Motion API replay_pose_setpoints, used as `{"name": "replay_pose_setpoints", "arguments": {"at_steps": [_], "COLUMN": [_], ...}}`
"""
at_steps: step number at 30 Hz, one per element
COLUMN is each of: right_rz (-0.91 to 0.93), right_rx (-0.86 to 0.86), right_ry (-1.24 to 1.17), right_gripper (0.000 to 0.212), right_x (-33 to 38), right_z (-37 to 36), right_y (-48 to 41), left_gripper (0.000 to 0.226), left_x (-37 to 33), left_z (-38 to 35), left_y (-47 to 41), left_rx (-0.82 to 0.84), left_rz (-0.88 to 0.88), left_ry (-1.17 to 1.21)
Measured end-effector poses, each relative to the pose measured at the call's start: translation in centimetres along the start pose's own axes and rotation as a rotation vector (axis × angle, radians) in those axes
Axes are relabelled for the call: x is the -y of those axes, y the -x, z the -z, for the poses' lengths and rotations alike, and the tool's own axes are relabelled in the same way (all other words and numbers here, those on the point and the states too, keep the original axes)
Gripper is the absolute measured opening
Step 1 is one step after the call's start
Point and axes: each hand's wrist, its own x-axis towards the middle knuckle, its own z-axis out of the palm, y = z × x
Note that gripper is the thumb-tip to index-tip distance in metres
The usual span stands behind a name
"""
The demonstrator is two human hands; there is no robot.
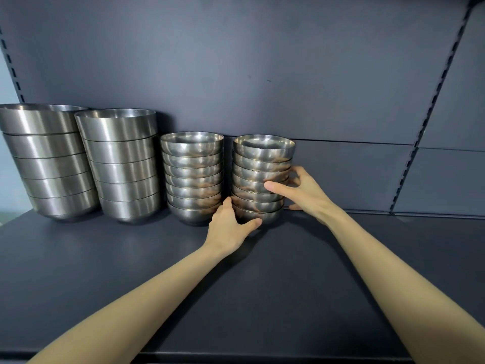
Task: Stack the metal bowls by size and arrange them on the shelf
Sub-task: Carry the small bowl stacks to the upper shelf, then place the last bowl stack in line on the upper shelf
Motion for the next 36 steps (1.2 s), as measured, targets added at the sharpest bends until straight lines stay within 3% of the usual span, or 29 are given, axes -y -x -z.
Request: {"name": "replay_pose_setpoints", "arguments": {"at_steps": [5,12,20,25,30,36], "right_rz": [0.015,0.1,0.146,0.127,0.068,0.014], "right_rx": [-0.067,-0.175,-0.319,-0.381,-0.334,-0.357], "right_ry": [0.138,0.421,0.707,0.853,0.931,0.94], "right_gripper": [0.087,0.066,0.065,0.067,0.065,0.065], "right_x": [0.5,3.2,6.1,5.3,1.6,-0.9], "right_z": [1.0,5.2,14.3,21.3,27.0,34.4], "right_y": [1.6,5.2,11.7,17.9,25.0,29.6], "left_gripper": [0.068,0.049,0.057,0.065,0.07,0.061], "left_x": [0.0,-3.9,-14.1,-20.1,-24.0,-30.0], "left_z": [1.5,4.2,4.5,0.9,-5.9,-11.8], "left_y": [0.8,2.1,3.7,8.1,14.0,17.3], "left_rx": [0.02,0.014,-0.021,-0.07,0.024,0.028], "left_rz": [-0.05,-0.272,-0.604,-0.733,-0.726,-0.864], "left_ry": [-0.169,-0.328,-0.437,-0.613,-0.602,-0.576]}}
